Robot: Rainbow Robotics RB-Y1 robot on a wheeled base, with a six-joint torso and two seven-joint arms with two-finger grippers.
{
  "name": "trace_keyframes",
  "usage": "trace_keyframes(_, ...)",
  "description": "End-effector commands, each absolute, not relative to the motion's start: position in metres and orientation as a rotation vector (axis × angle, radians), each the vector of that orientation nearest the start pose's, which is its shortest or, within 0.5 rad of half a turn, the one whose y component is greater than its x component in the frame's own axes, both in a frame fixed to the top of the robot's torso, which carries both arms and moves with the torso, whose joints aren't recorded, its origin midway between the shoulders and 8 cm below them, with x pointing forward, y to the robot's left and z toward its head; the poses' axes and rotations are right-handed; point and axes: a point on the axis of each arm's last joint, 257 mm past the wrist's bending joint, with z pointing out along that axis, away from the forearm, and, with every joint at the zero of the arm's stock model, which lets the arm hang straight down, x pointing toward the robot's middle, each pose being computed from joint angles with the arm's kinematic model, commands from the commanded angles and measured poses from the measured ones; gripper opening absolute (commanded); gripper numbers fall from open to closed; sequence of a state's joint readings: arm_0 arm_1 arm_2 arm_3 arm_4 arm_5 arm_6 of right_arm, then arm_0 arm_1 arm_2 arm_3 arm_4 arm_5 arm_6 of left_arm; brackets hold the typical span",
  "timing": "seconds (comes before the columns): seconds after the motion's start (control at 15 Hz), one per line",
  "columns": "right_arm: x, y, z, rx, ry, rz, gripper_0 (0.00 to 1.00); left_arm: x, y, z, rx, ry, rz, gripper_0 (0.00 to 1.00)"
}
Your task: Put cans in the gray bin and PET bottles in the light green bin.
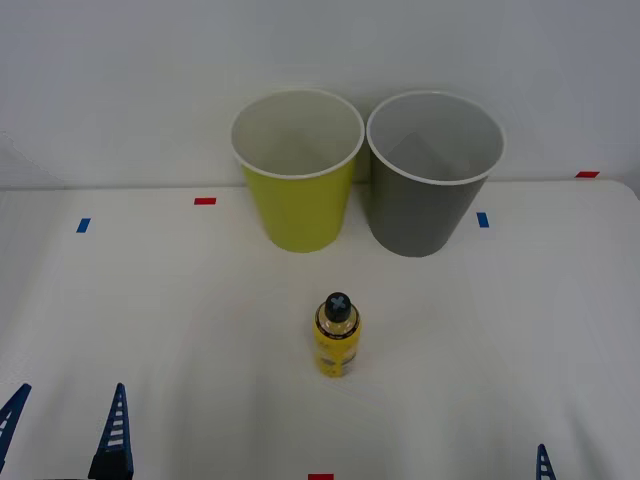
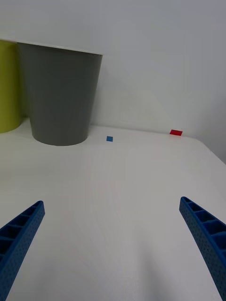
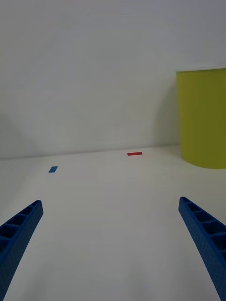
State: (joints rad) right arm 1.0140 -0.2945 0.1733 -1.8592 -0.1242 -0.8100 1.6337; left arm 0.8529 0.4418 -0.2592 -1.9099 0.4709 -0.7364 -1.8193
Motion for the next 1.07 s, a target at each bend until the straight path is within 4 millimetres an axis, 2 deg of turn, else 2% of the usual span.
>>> trace_keyframes(0.07,0.209,-0.293,-0.257,-0.084,1.483,-0.140,1.00,0.264,0.304,-0.234,0.009,1.428,0.085,1.00)
trace_keyframes(0.8,0.209,-0.293,-0.257,-0.084,1.483,-0.140,1.00,0.264,0.304,-0.234,0.009,1.428,0.085,1.00)
trace_keyframes(0.87,0.209,-0.293,-0.257,-0.084,1.483,-0.140,1.00,0.264,0.302,-0.248,0.002,1.454,0.082,1.00)
trace_keyframes(1.07,0.209,-0.293,-0.257,-0.084,1.483,-0.140,1.00,0.258,0.295,-0.246,0.067,1.434,0.069,1.00)
